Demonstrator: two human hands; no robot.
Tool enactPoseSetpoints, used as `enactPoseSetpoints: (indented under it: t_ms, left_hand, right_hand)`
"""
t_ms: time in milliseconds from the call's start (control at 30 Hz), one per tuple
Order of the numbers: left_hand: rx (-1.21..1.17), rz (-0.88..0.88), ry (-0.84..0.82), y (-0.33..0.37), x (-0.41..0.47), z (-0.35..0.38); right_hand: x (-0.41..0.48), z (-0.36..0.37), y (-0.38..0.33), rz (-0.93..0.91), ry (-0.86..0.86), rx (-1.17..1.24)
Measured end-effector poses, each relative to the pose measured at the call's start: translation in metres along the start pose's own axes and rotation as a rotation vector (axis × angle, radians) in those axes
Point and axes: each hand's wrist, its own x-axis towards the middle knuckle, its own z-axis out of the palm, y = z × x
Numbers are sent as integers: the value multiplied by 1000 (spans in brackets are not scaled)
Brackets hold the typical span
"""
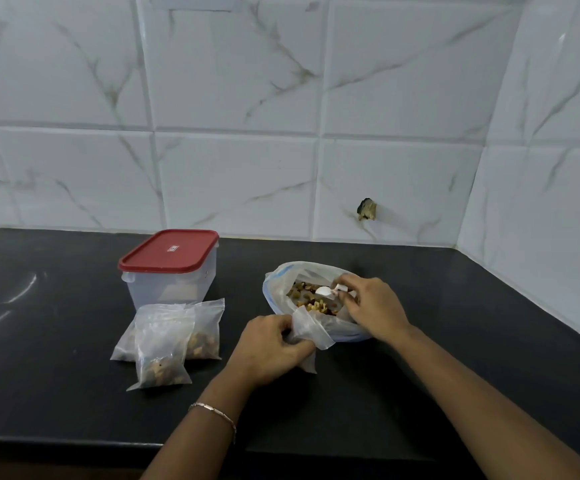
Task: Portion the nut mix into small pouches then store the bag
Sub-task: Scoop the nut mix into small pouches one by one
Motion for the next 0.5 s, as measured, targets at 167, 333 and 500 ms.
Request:
enactPoseSetpoints:
  t_ms: [167,333,500]
  left_hand:
    - [-22,-5,-3,-1,1,1]
    - [-30,-13,-15,2,2,3]
    - [-28,-13,-27,3,3,4]
  right_hand:
    - [0,15,0,125,64,343]
    - [0,12,0,230,31,505]
    - [-5,8,4,365,-47,570]
